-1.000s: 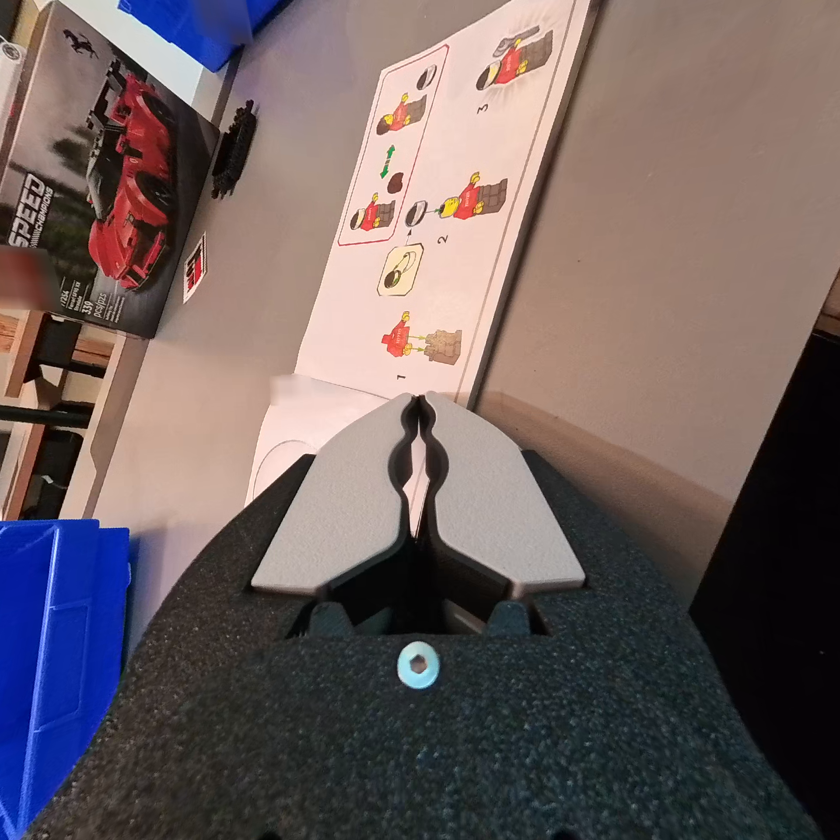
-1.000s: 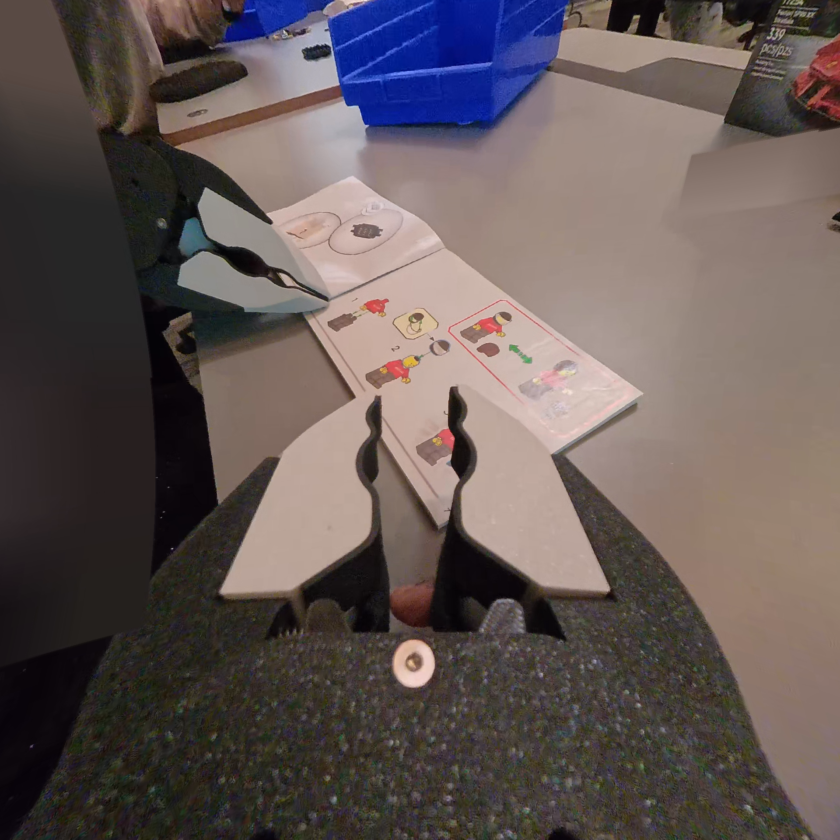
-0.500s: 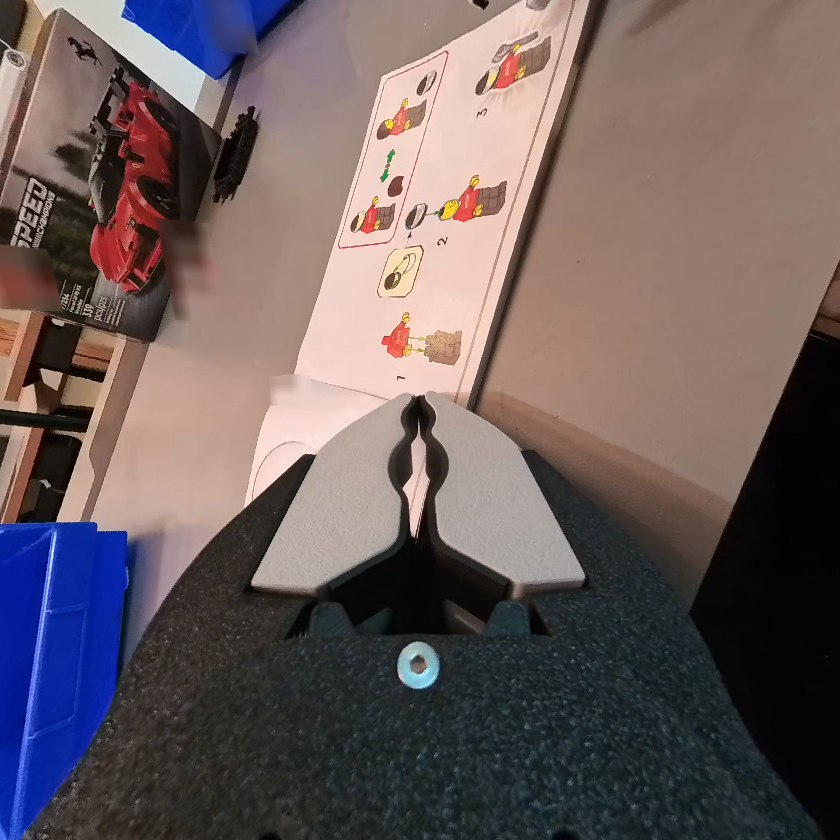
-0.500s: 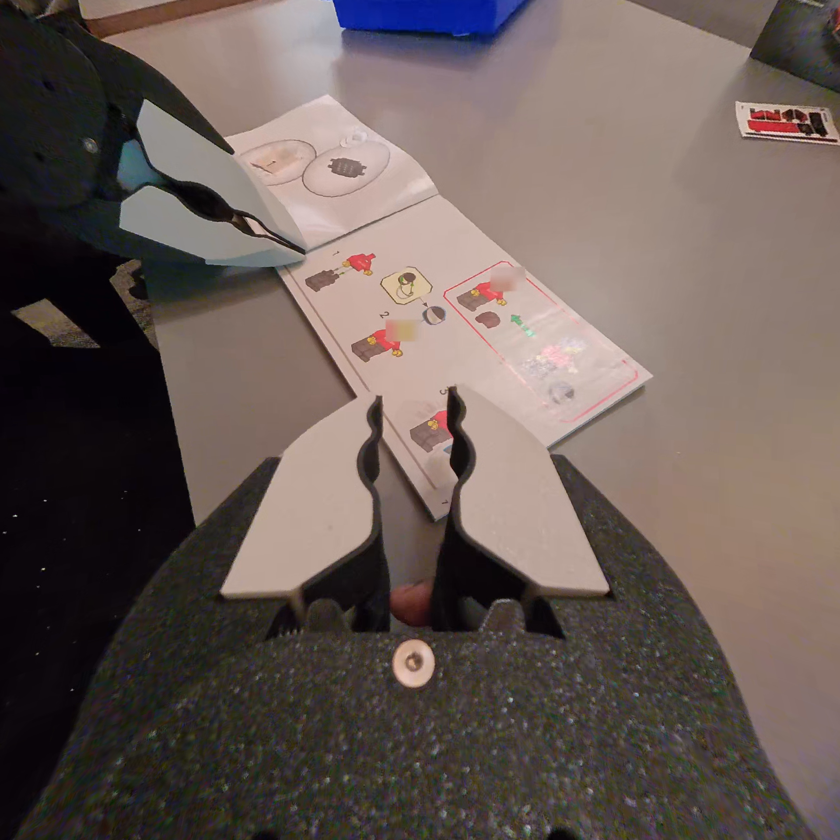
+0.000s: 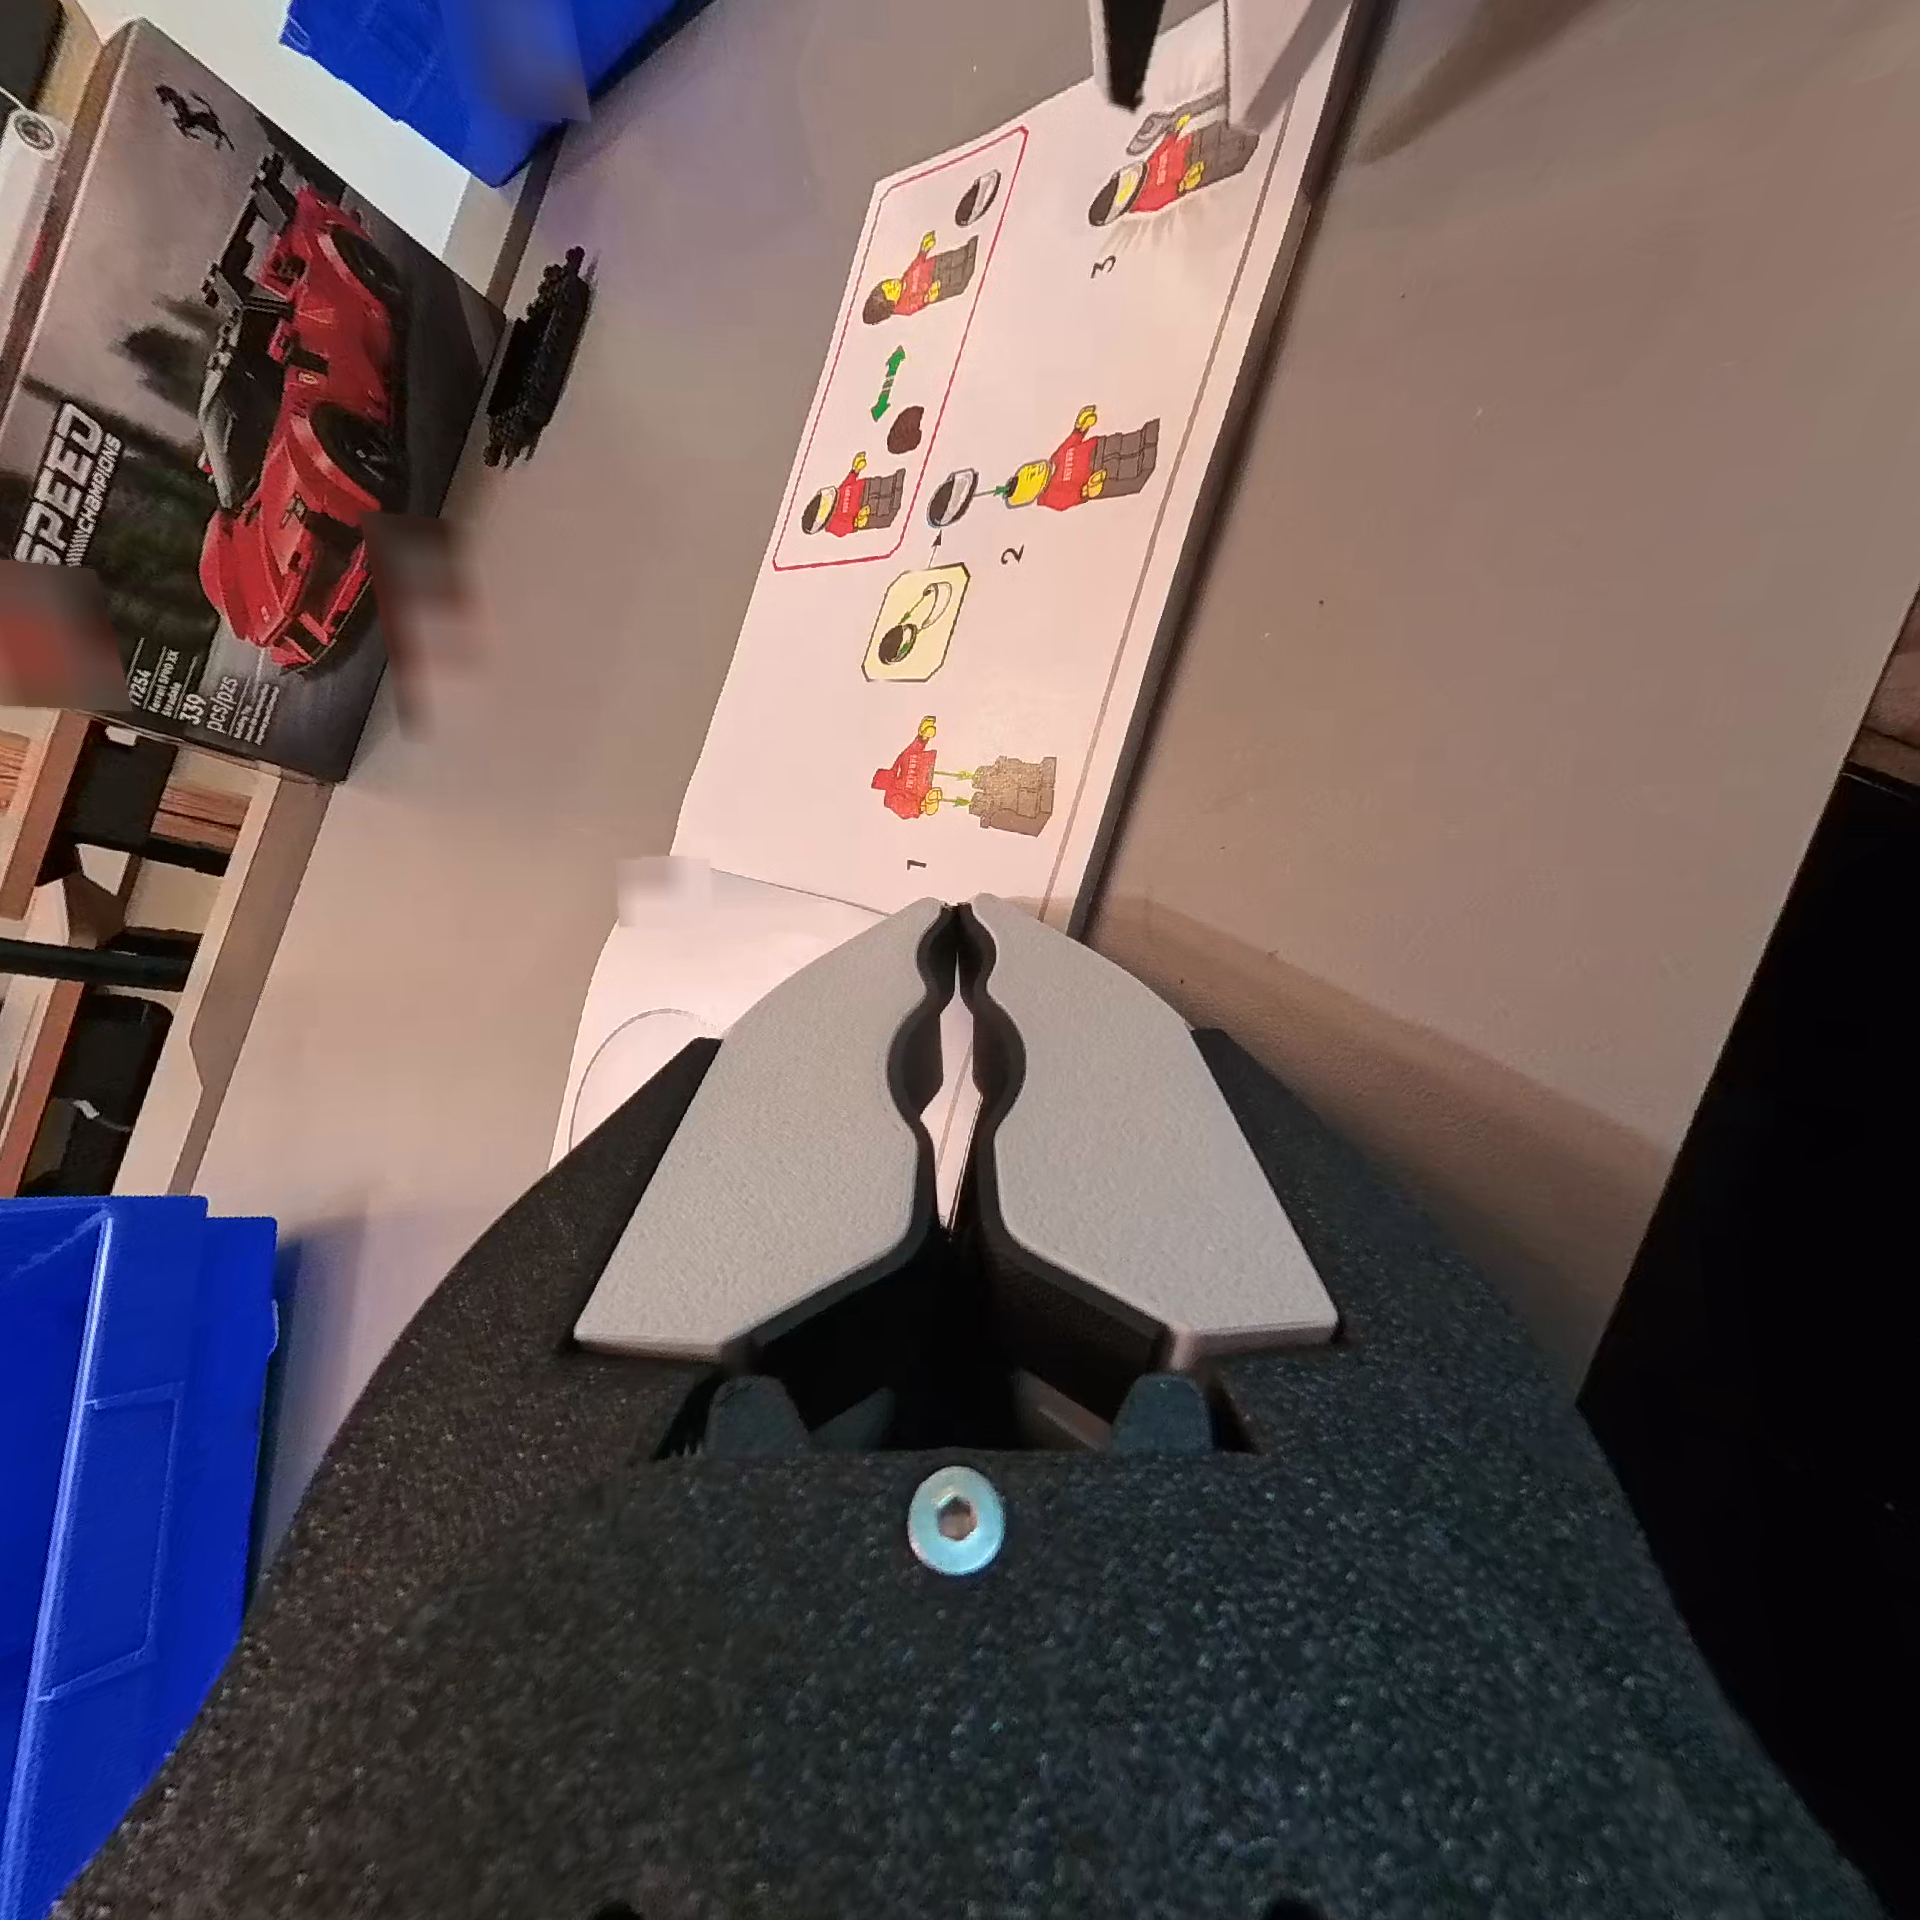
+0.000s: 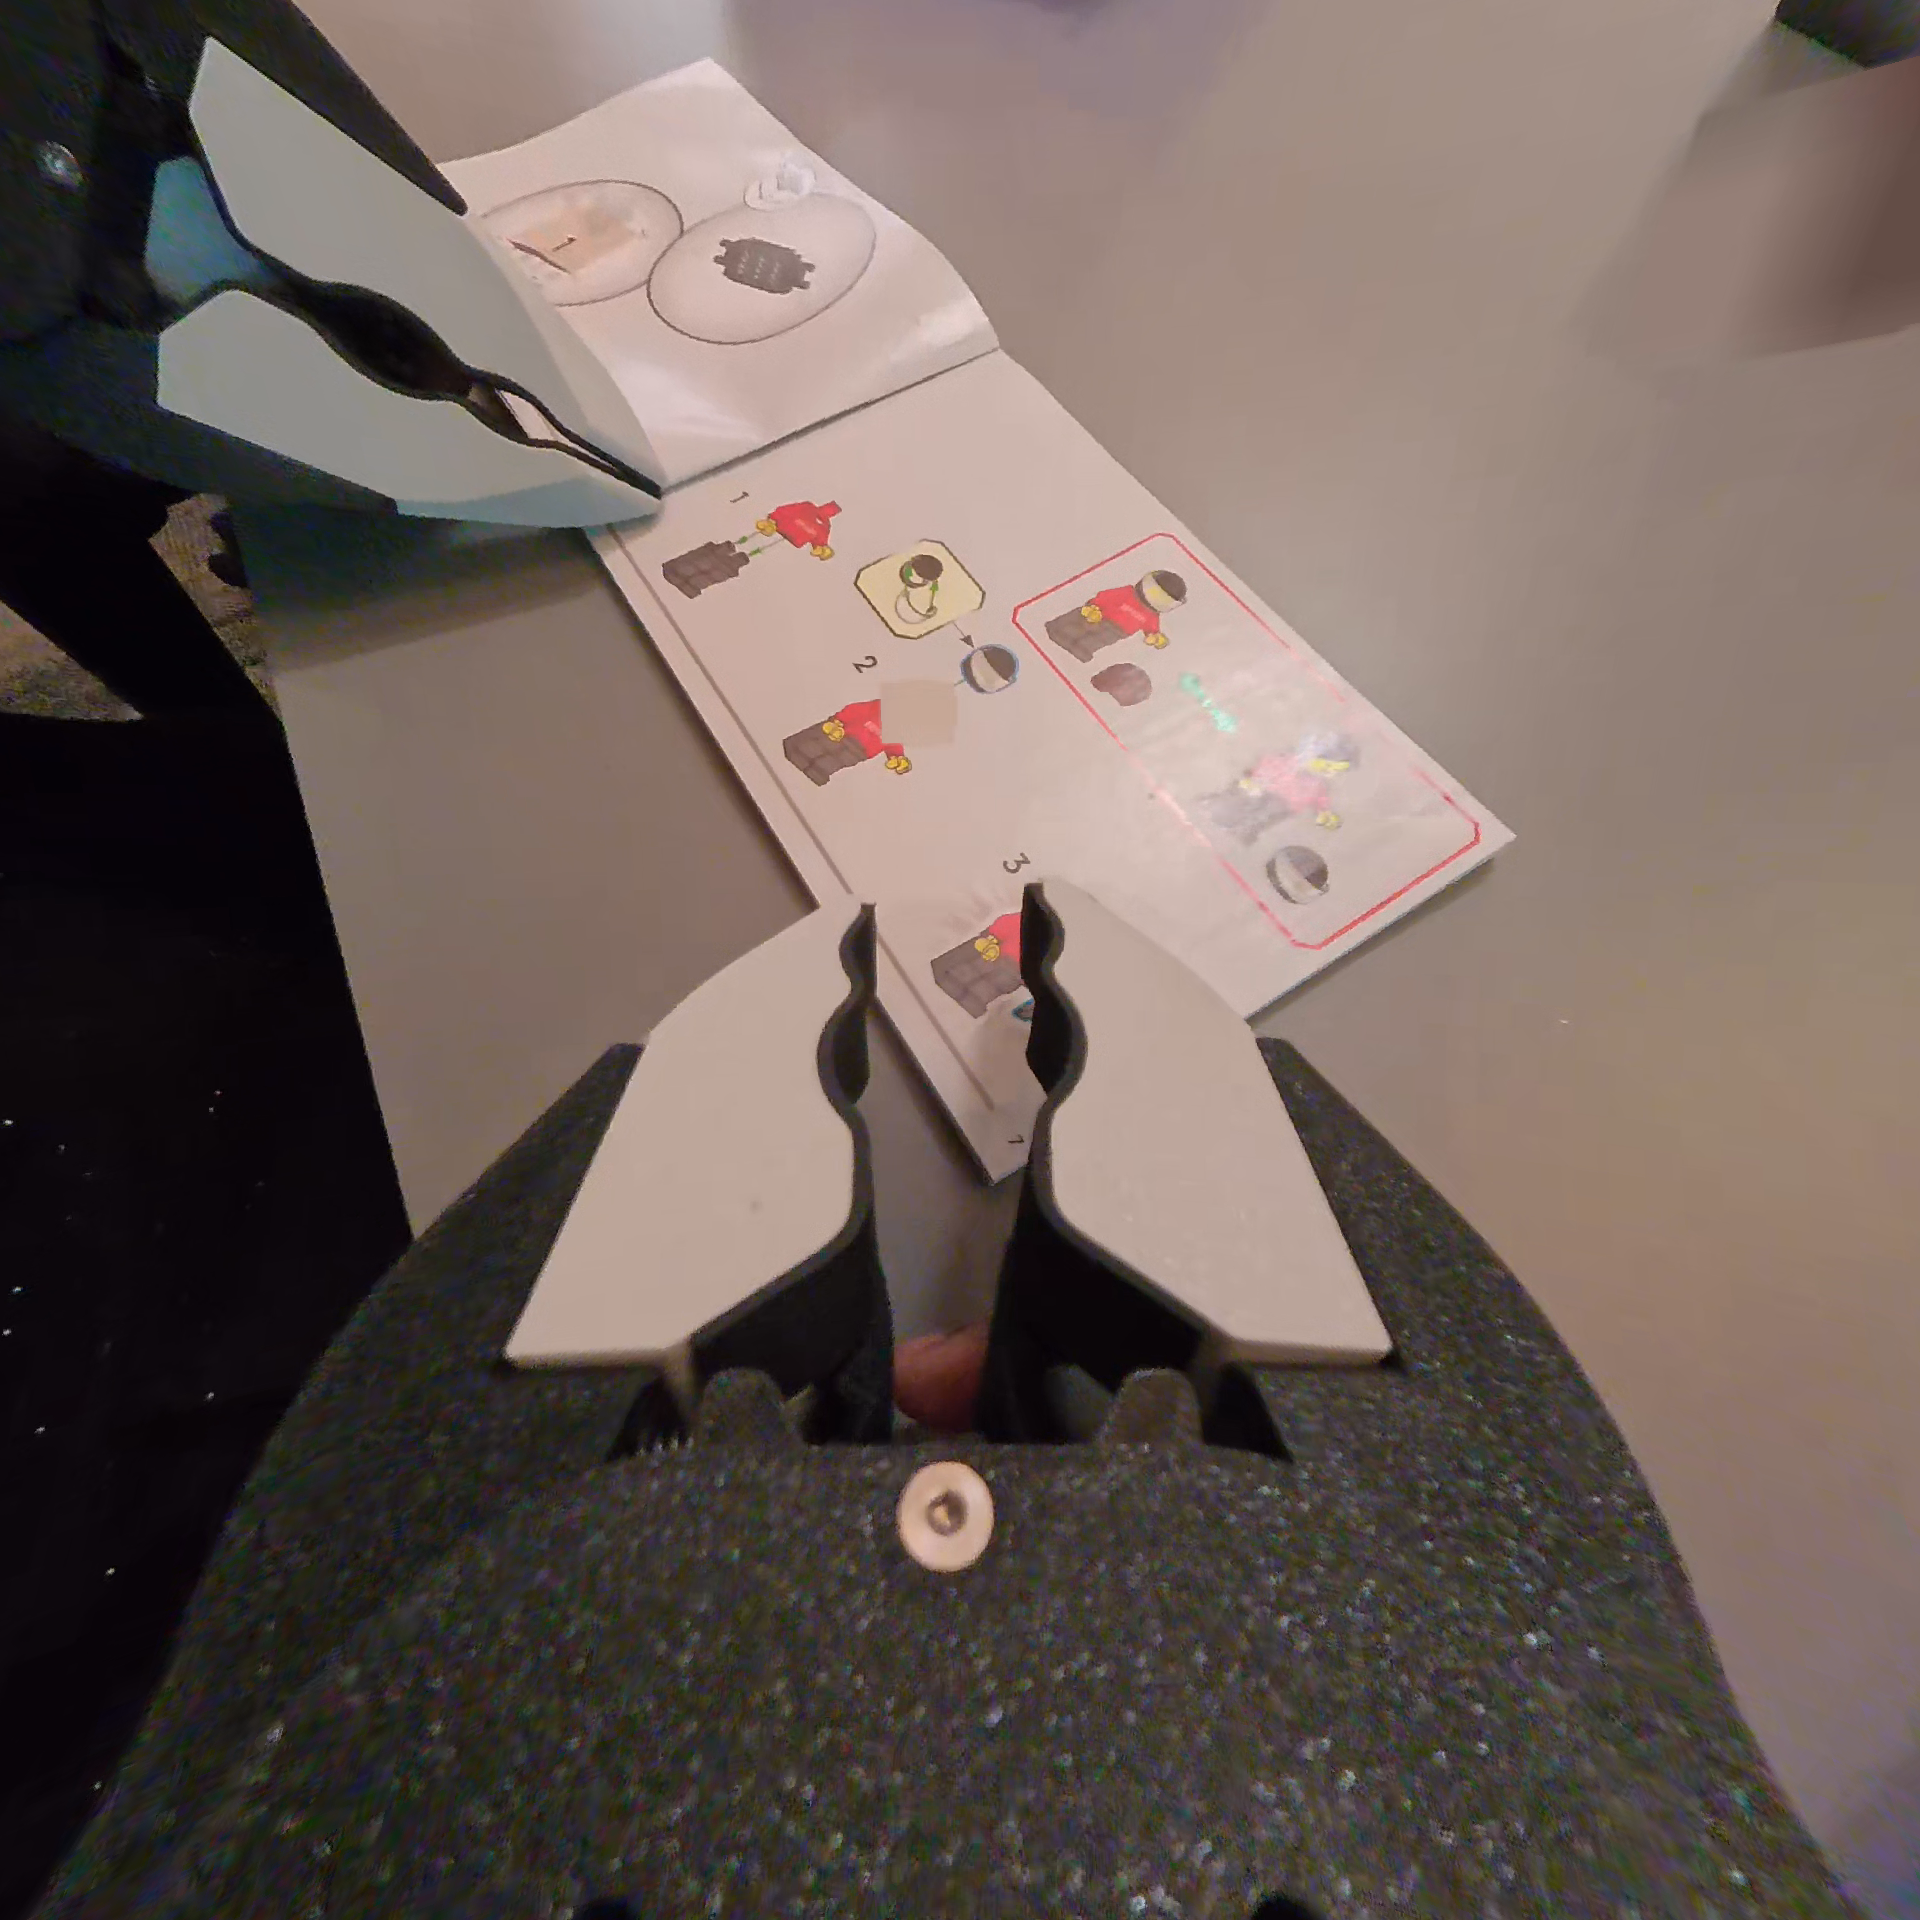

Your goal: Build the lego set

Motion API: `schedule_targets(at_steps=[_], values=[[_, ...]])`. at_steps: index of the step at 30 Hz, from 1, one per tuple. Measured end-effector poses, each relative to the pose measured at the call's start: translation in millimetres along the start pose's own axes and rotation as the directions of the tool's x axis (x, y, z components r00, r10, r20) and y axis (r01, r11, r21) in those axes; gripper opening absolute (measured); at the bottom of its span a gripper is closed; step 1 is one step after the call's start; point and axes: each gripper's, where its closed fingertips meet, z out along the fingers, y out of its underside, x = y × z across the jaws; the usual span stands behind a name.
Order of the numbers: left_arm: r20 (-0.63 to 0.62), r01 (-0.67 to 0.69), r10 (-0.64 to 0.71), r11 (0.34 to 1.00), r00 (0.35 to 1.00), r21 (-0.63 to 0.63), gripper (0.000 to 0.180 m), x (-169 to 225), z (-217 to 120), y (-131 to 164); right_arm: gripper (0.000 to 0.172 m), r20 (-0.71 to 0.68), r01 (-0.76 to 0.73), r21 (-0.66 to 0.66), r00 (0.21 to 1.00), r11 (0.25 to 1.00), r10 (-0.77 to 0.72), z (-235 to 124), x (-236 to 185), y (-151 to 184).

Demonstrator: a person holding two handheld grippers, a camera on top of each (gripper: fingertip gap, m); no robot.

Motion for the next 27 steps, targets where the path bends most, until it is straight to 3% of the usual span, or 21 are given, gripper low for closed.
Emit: schedule_targets(at_steps=[27], values=[[0.007,-0.017,0.017,1.000,1.000,0.003,0.000,-0.2,0.0,-0.3,0.026,-0.024,0.026,-0.079,0.999,0.997,-0.028,7.4,0.6,9.7]])
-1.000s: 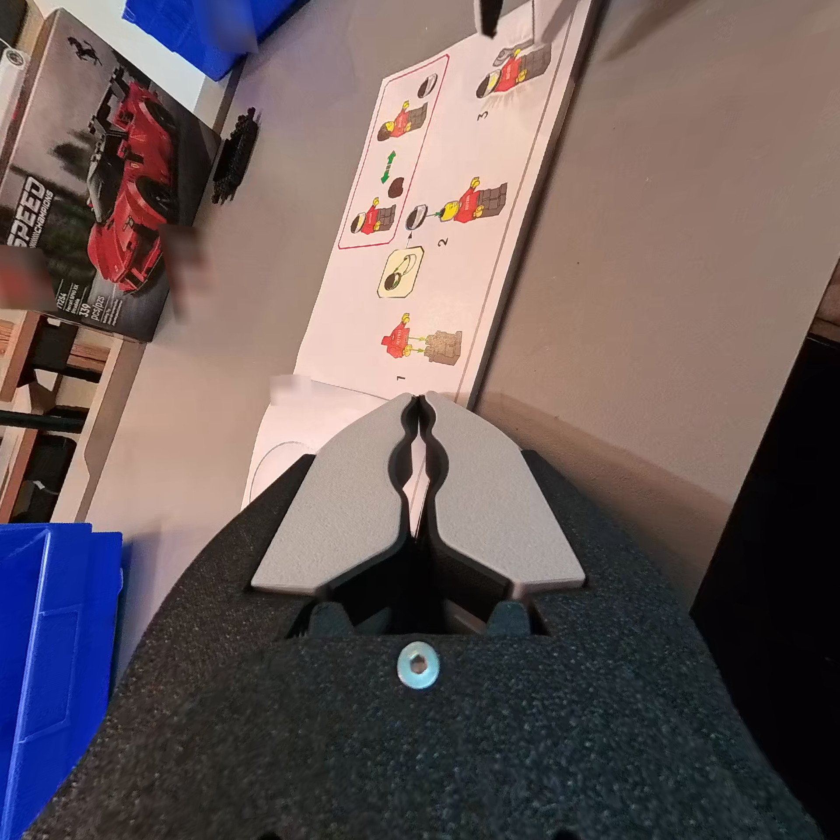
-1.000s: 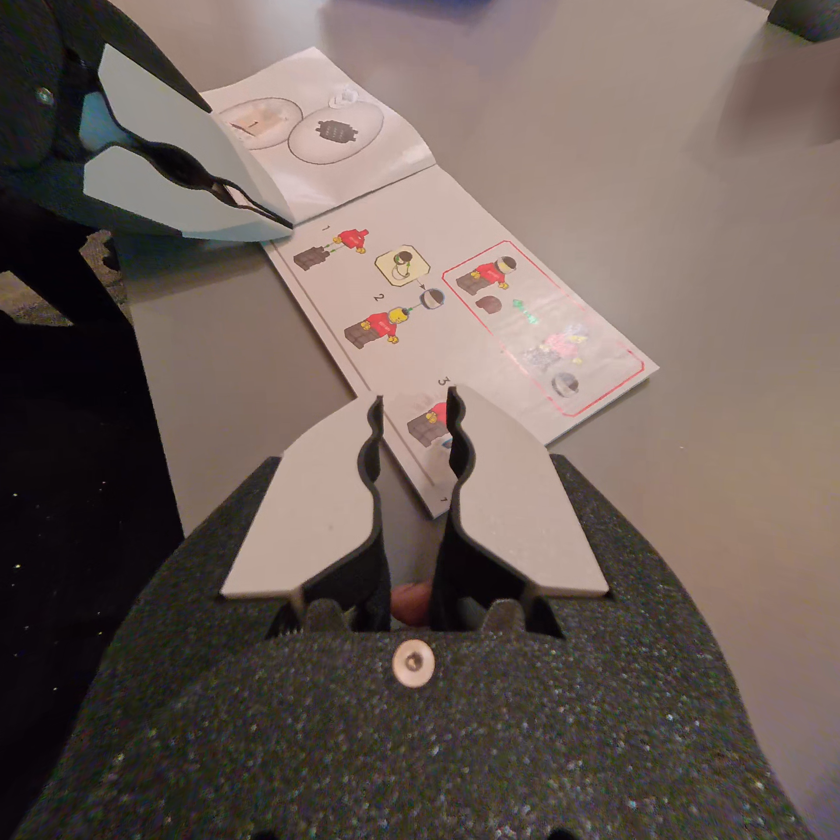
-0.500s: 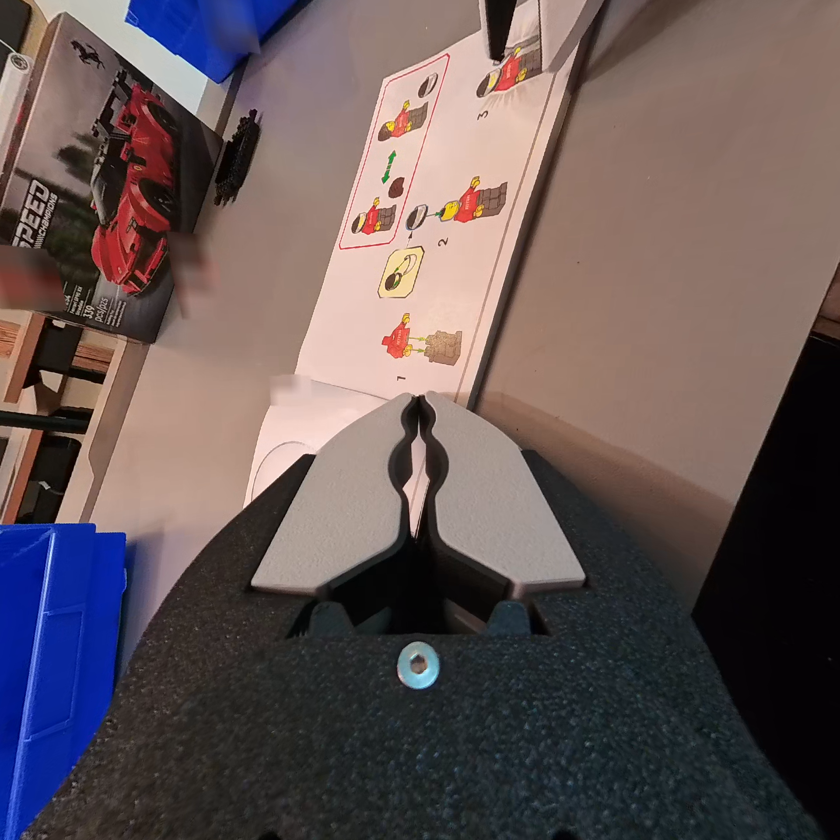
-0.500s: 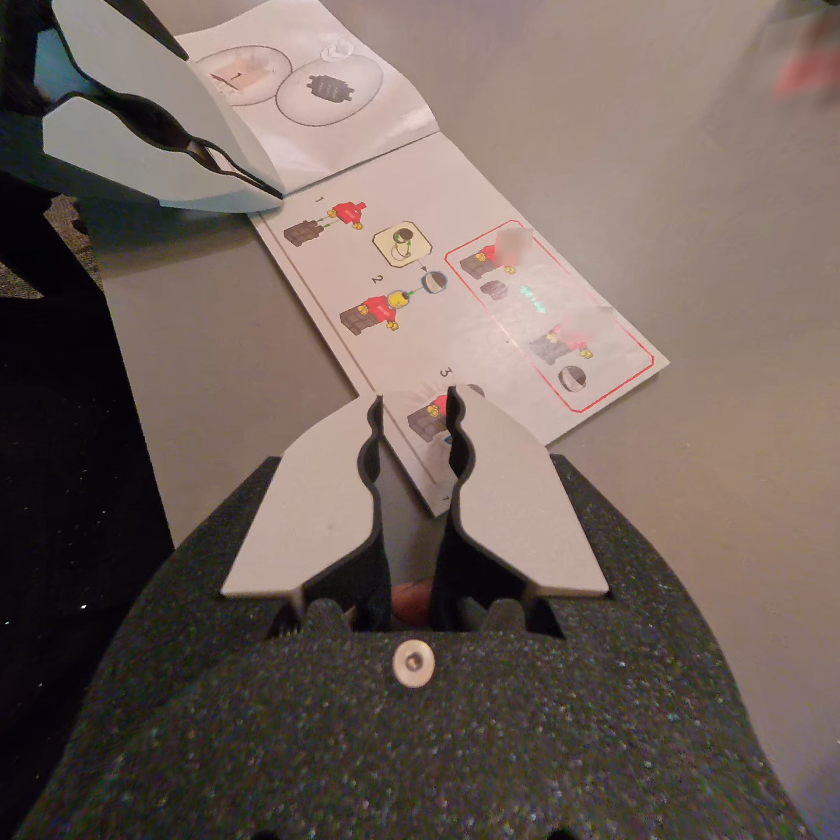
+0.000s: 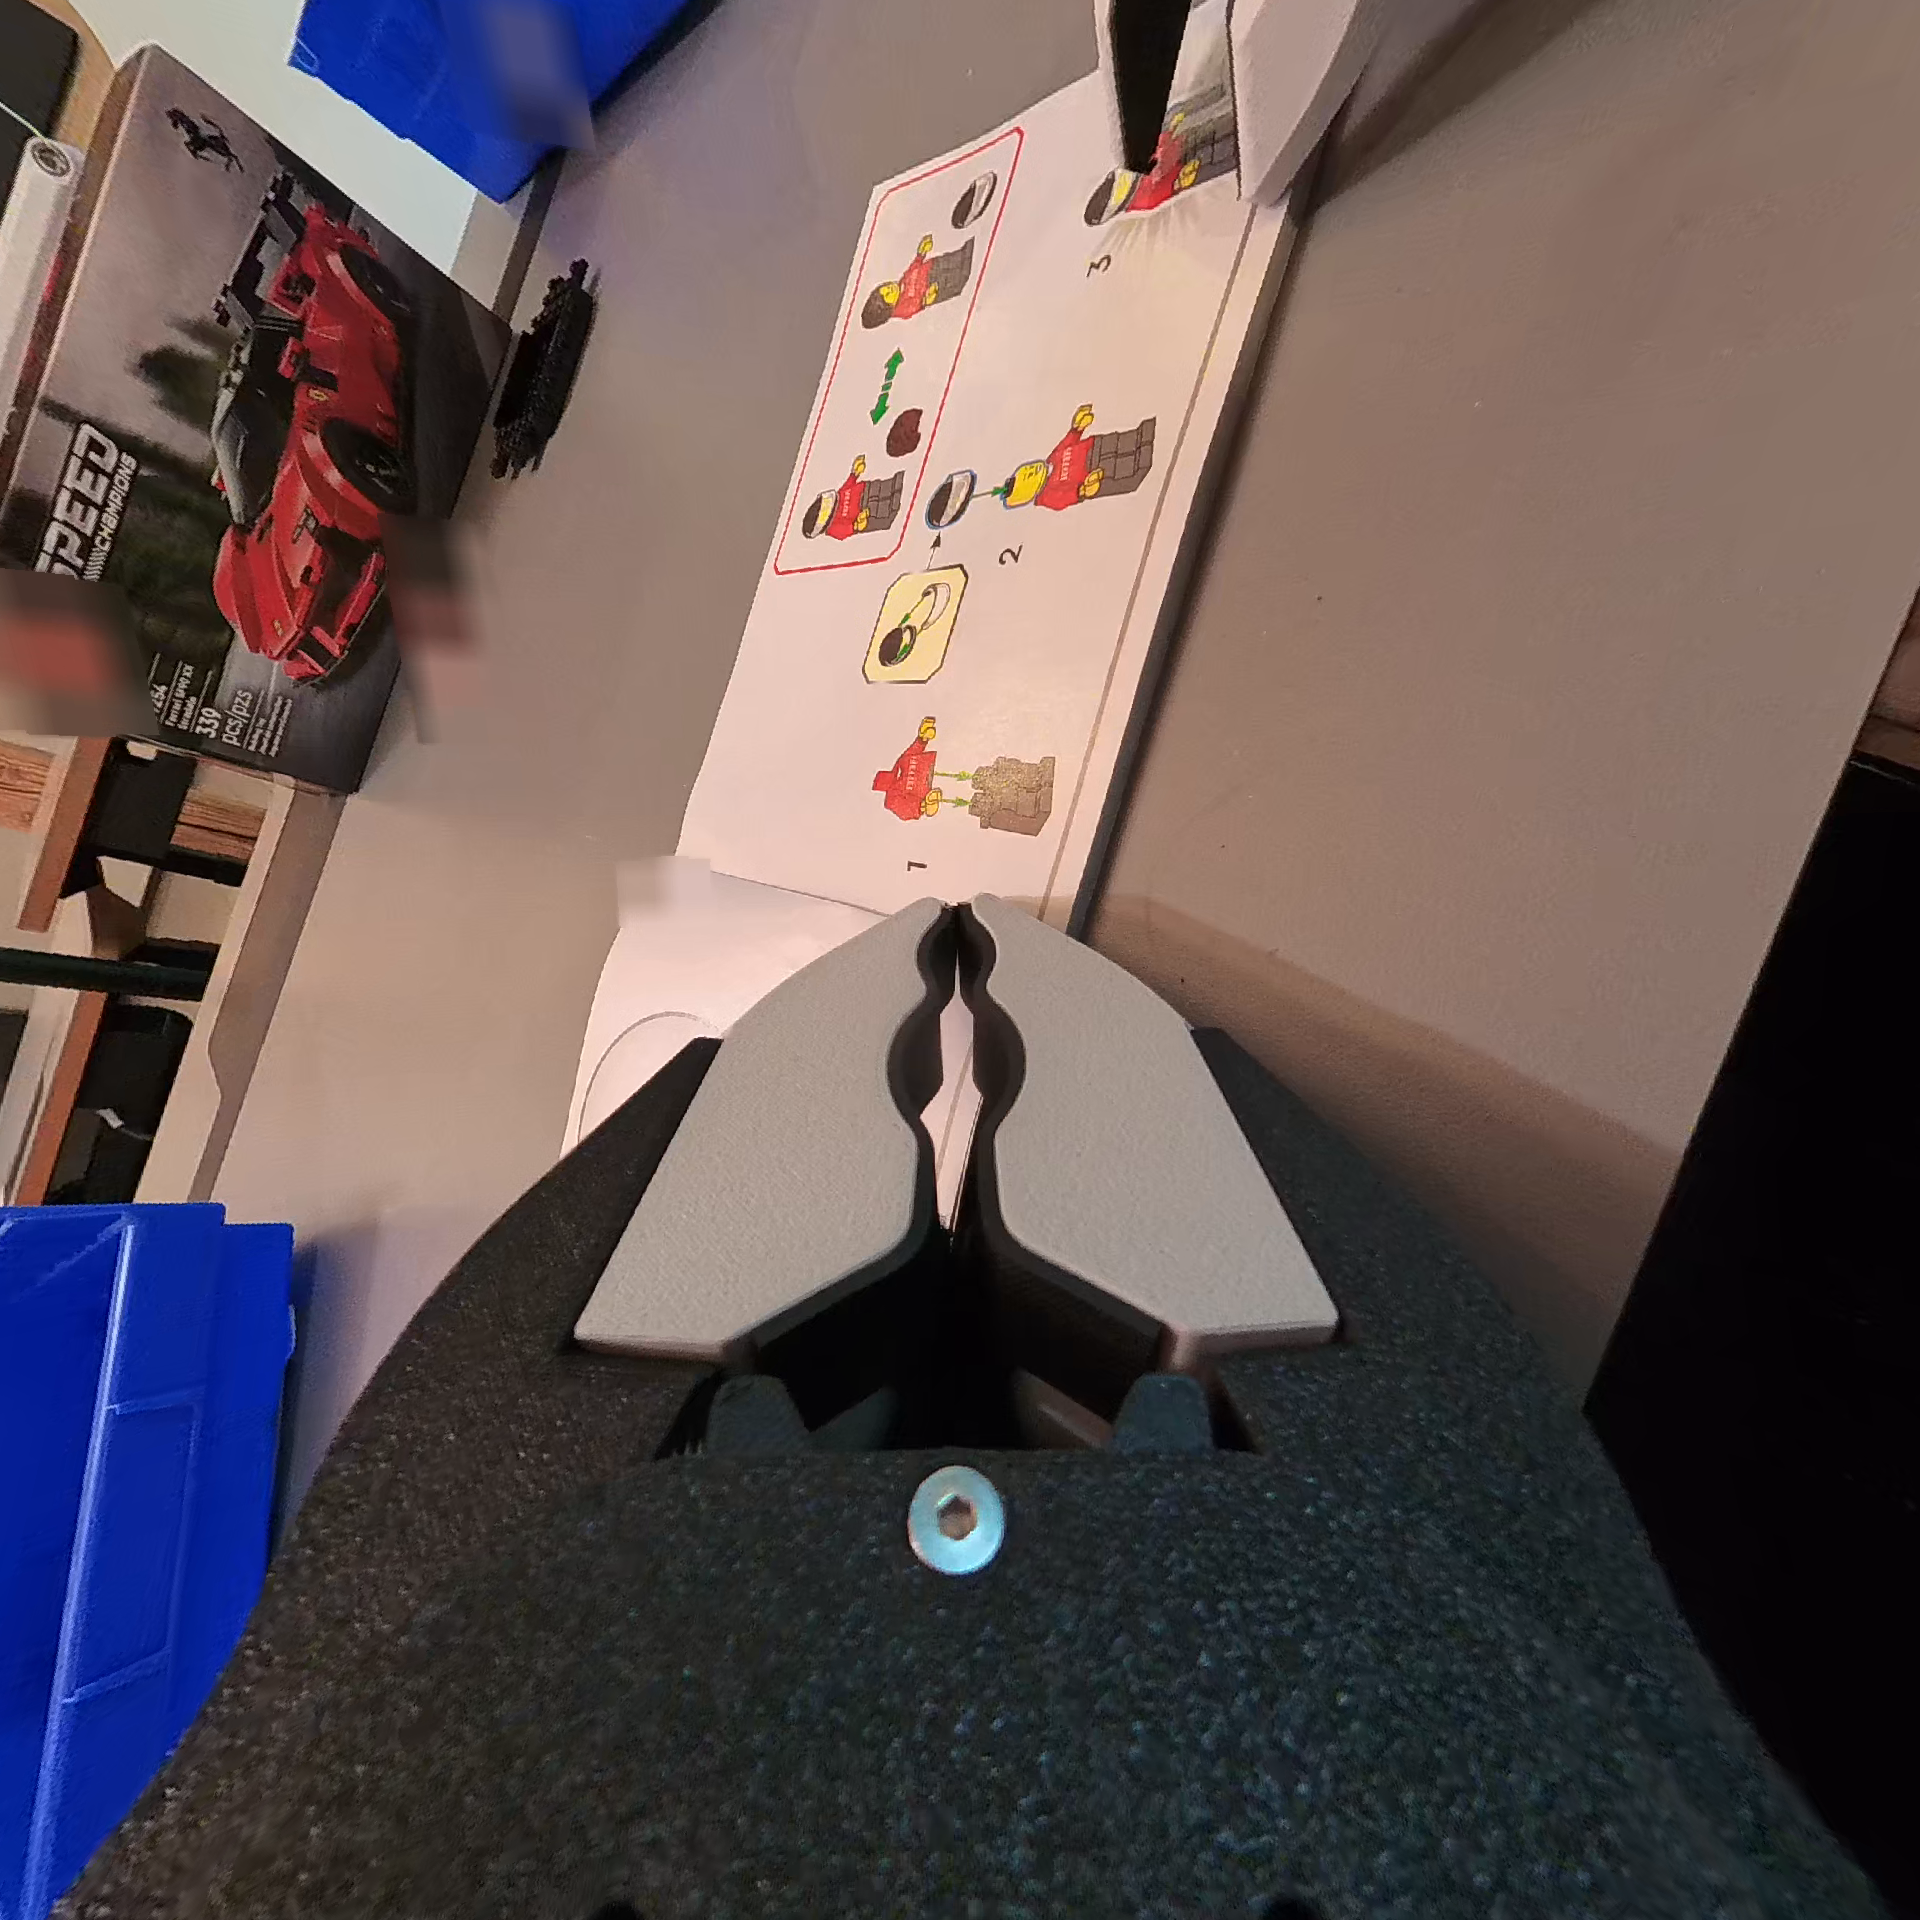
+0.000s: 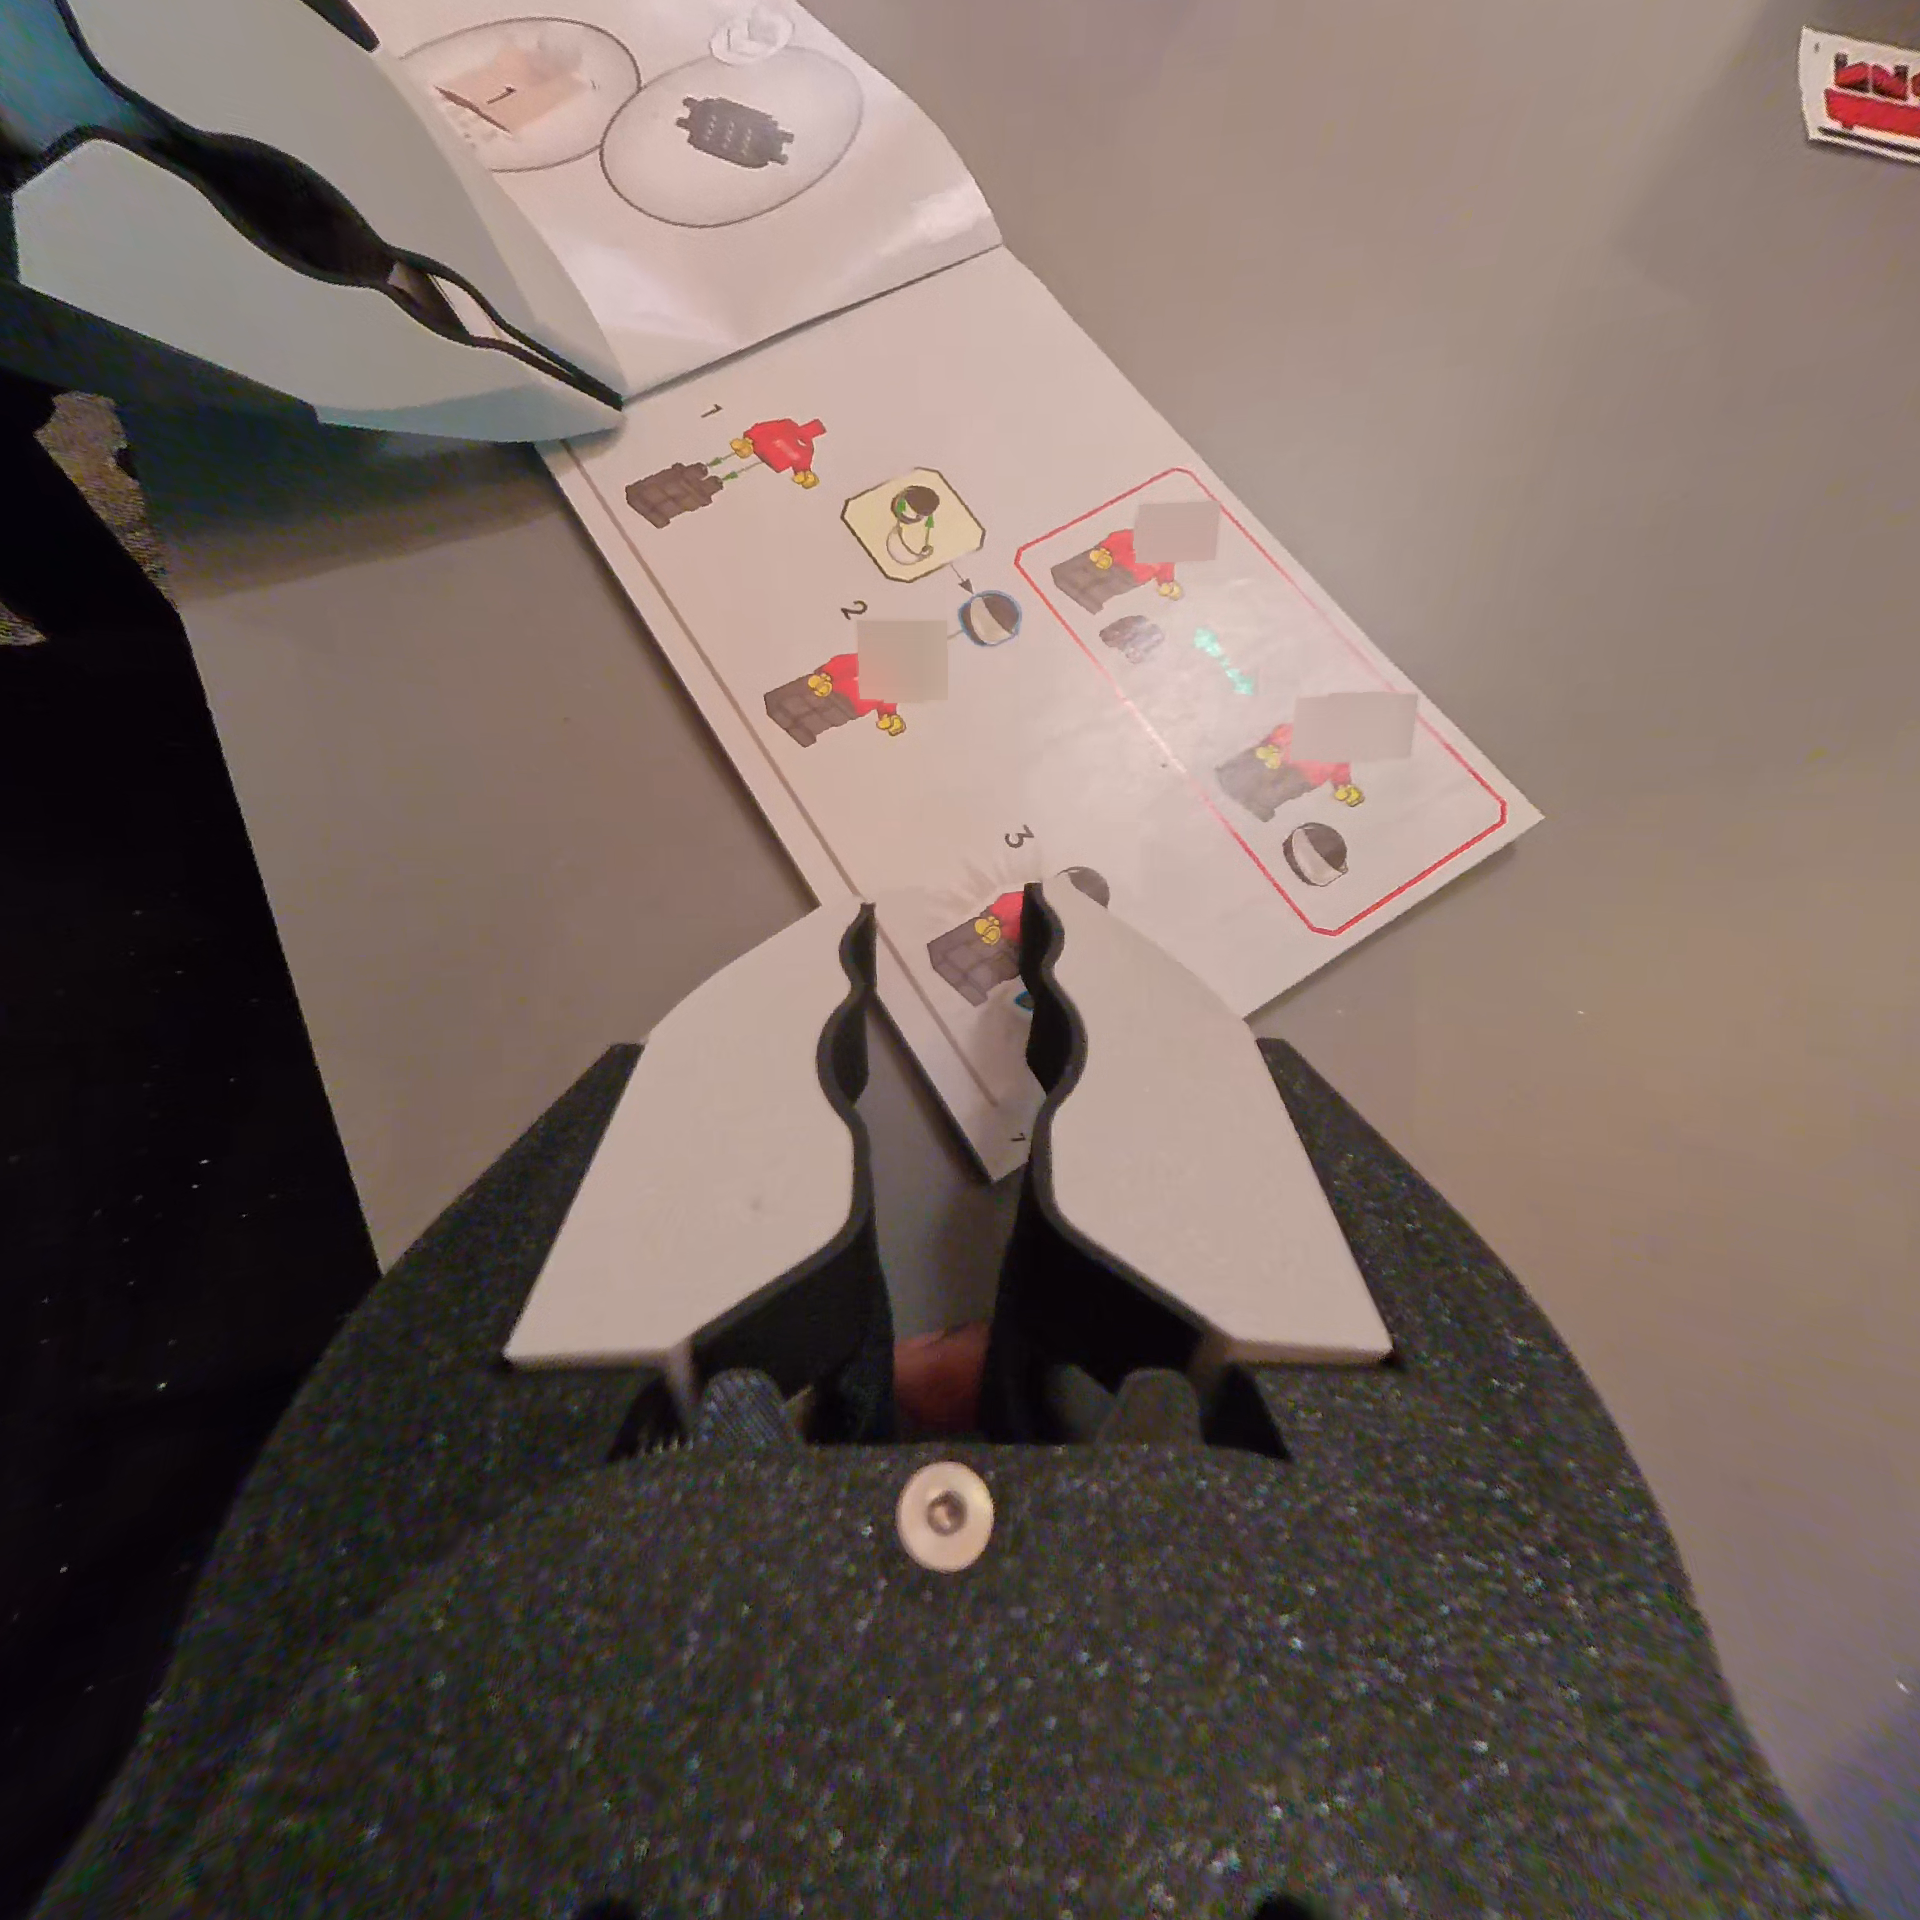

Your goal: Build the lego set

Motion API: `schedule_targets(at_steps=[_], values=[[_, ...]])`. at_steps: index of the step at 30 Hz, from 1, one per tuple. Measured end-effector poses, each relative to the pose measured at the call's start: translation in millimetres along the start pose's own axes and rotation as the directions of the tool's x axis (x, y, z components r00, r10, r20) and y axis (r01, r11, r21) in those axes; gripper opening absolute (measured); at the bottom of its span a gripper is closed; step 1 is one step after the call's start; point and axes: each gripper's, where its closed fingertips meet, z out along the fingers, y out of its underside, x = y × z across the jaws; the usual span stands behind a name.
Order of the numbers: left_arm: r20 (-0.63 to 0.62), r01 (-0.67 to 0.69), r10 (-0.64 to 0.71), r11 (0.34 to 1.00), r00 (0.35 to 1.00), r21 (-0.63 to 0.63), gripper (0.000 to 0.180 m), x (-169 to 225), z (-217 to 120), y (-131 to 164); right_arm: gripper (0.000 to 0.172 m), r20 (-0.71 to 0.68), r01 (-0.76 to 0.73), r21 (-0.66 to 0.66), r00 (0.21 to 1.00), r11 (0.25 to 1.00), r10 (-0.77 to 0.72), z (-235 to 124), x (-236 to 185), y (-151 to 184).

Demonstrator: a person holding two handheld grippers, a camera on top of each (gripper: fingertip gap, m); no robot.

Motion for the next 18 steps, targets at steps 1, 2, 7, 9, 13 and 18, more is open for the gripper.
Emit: schedule_targets(at_steps=[1,2,7,9,13,18], values=[[0.002,-0.005,0.005,1.000,1.000,-0.002,0.000,0.0,0.0,0.0,0.026,-0.004,0.005,0.000,1.000,1.000,-0.005,0.0,0.0,-0.1],[0.005,-0.010,0.010,1.000,1.000,-0.004,0.000,0.0,0.1,0.0,0.026,-0.008,0.009,0.000,1.000,1.000,-0.009,0.1,0.0,0.0],[0.022,-0.031,0.031,1.000,0.999,-0.004,0.000,-0.6,0.4,-0.5,0.027,-0.017,0.013,0.000,1.000,1.000,-0.013,0.2,0.4,0.1],[0.045,-0.055,0.054,0.998,0.998,0.012,0.000,-2.4,1.7,-1.4,0.027,-0.021,0.011,0.000,1.000,1.000,-0.011,0.3,1.0,0.1],[0.074,-0.058,0.058,0.998,0.996,0.008,0.000,-6.1,1.4,-2.6,0.029,-0.027,0.010,0.000,1.000,1.000,-0.010,0.3,1.7,0.0],[-0.001,0.124,-0.126,0.974,0.992,0.188,0.001,-14.1,-18.6,-28.0,0.033,-0.037,-0.003,0.000,0.999,1.000,0.003,0.0,4.0,0.1]])
